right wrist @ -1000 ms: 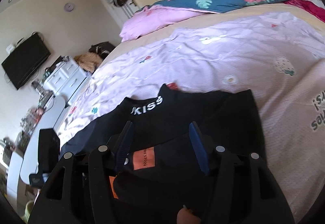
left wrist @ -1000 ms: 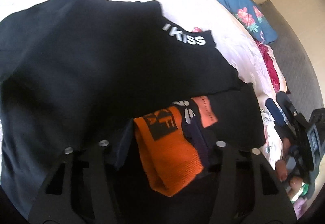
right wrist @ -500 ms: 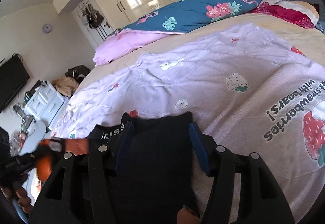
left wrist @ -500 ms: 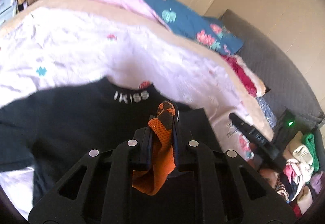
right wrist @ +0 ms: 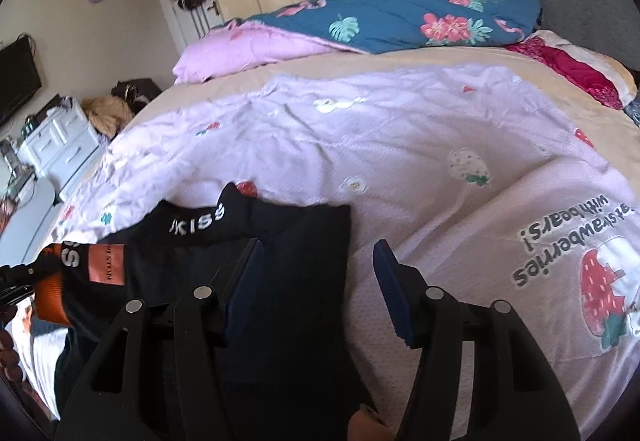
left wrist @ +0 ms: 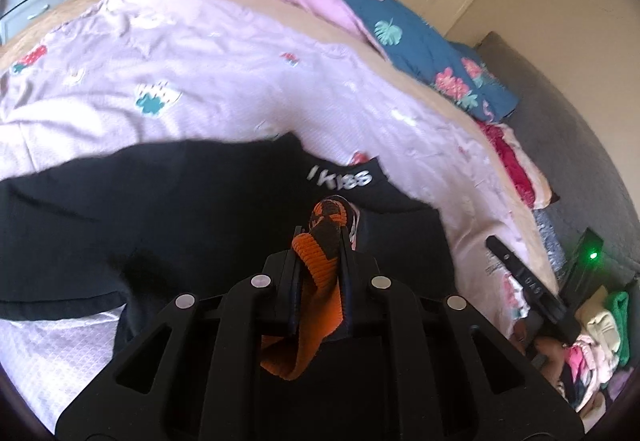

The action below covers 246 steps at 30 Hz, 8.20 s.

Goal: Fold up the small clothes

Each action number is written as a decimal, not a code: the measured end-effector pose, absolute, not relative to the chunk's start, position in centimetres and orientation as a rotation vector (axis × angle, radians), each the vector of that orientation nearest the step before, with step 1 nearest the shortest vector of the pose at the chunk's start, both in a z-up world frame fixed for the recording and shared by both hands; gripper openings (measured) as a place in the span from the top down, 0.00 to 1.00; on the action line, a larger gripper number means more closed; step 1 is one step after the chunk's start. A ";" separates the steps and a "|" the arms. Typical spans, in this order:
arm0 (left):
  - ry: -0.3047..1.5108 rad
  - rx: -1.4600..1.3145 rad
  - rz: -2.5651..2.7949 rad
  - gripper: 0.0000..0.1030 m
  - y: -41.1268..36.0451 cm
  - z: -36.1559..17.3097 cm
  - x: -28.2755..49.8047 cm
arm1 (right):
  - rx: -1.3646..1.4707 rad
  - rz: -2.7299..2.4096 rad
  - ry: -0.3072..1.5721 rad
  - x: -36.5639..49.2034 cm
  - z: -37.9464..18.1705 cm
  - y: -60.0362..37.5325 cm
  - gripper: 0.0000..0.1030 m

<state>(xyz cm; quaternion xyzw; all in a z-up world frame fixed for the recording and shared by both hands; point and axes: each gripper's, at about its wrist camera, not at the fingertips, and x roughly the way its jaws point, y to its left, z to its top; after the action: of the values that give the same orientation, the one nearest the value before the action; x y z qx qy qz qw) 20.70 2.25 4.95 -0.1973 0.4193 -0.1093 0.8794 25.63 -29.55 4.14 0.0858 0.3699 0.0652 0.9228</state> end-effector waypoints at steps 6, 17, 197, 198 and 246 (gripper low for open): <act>0.921 -0.392 -0.185 0.90 3.1 2.5 21.1 | 0.178 0.228 0.798 25.7 3.5 -27.8 0.46; 0.814 -0.317 -0.068 0.85 3.5 3.2 19.0 | 0.073 0.294 0.863 25.7 2.0 -23.4 0.45; 0.877 -0.290 -0.606 0.96 -5.0 2.9 19.4 | 0.390 -0.001 0.769 22.2 4.0 -29.4 0.04; 0.890 -0.282 -0.609 0.96 -5.2 2.4 19.4 | 0.397 -0.002 0.770 22.2 3.9 -29.6 0.04; 0.749 -0.399 -0.083 0.17 12.9 6.1 22.3 | 0.144 0.352 0.706 20.4 8.8 -19.0 0.94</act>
<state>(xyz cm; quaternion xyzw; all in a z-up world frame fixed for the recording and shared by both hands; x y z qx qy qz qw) 22.34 12.94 6.12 -0.1934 0.3631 -0.0403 0.9106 20.37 -19.02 8.76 0.0700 0.3436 0.1712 0.9207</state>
